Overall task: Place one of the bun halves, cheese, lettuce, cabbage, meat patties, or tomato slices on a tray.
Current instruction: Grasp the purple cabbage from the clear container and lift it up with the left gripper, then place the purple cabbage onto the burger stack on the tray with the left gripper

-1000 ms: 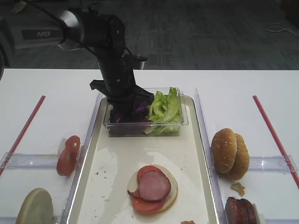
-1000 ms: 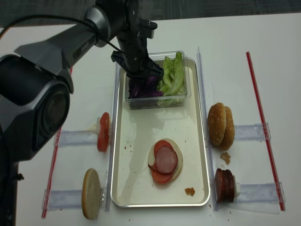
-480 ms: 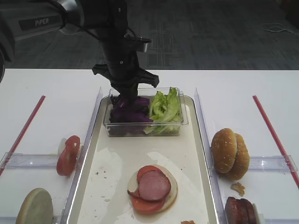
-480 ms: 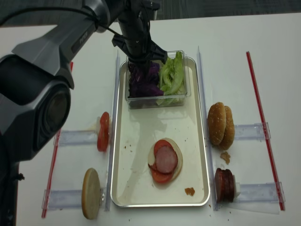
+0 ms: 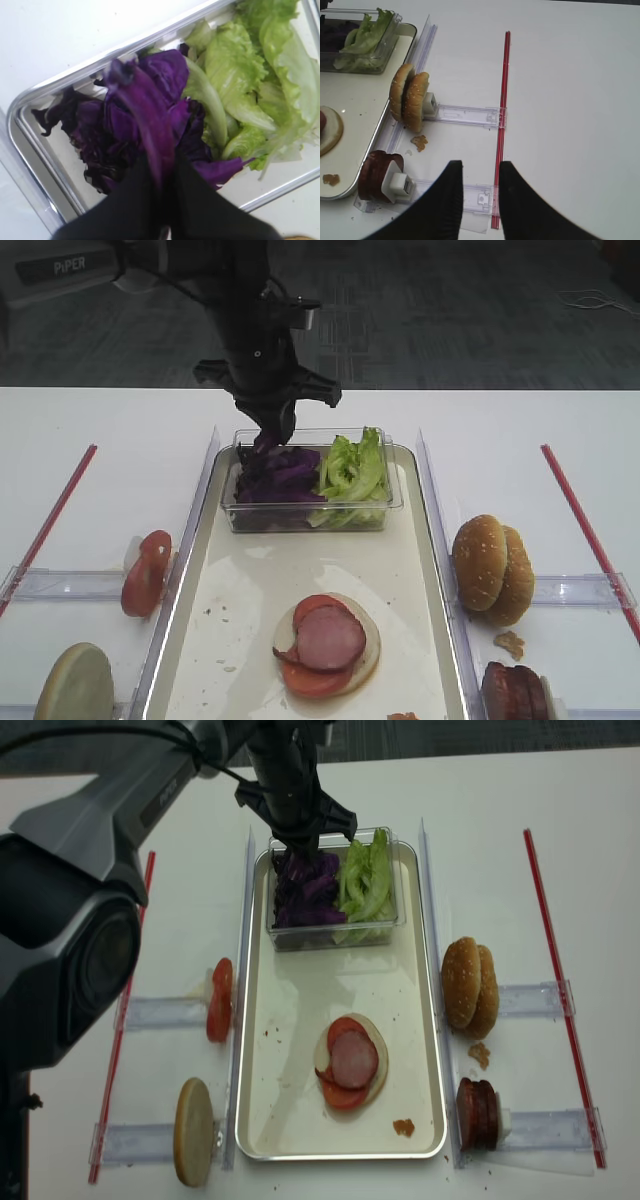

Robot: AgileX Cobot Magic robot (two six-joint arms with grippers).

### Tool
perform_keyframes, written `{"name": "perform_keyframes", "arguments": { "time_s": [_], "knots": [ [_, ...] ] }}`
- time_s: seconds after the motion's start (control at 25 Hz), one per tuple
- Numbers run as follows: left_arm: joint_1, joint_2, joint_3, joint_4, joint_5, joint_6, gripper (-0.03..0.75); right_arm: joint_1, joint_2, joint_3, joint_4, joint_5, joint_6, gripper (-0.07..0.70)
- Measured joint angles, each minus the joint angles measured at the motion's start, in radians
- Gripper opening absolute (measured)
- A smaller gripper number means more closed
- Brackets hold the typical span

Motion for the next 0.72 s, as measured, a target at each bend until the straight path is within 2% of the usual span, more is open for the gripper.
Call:
{"name": "perform_keyframes", "arguments": {
  "time_s": [0.72],
  "knots": [
    [0.000,-0.100,0.000,-0.038,0.008,-0.030,0.016,0.000,0.000,0.000,0.000,0.000,0.000,0.216]
  ]
}}
